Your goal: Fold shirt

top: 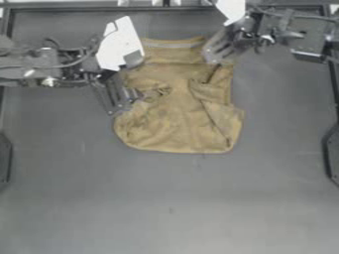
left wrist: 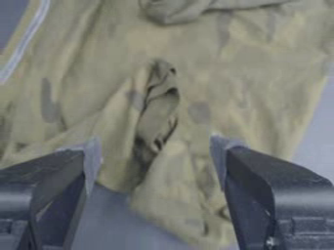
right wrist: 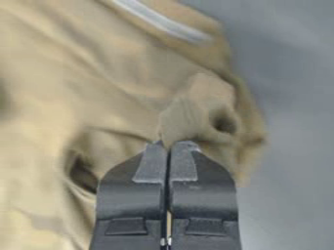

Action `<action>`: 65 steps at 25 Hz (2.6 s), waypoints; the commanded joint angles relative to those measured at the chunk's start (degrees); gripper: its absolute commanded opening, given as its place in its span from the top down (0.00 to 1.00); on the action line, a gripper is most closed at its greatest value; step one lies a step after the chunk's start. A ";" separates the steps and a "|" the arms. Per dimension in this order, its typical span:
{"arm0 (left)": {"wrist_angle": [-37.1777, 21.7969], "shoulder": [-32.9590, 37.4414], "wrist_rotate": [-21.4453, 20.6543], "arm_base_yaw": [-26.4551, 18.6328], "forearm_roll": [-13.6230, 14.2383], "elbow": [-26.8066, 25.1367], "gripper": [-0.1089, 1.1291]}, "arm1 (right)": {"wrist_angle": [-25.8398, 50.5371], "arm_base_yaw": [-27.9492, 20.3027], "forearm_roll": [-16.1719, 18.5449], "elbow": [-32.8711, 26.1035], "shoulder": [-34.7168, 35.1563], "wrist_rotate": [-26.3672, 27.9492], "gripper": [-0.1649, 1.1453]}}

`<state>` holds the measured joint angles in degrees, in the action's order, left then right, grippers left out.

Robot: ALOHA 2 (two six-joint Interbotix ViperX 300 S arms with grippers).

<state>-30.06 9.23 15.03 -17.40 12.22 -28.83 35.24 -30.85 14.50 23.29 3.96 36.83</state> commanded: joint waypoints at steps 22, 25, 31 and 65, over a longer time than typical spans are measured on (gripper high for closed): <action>2.72 4.66 -0.26 0.70 -0.09 -2.72 0.12 | -6.86 2.46 -6.86 -8.26 7.82 -5.19 0.14; 3.43 5.19 -0.35 1.05 -0.09 -2.81 0.11 | -6.68 2.72 -8.00 -8.00 6.68 -6.77 0.07; 3.43 6.15 -0.35 1.14 0.18 -2.55 0.11 | -6.24 3.52 -7.12 -6.68 1.67 -7.47 0.18; -9.32 -7.91 -11.25 12.92 0.26 2.02 0.08 | 7.82 22.76 -10.81 11.78 -17.05 -40.52 0.18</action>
<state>-39.29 0.44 3.87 -4.57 12.30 -28.30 43.51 -8.70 3.60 35.33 -12.66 -3.78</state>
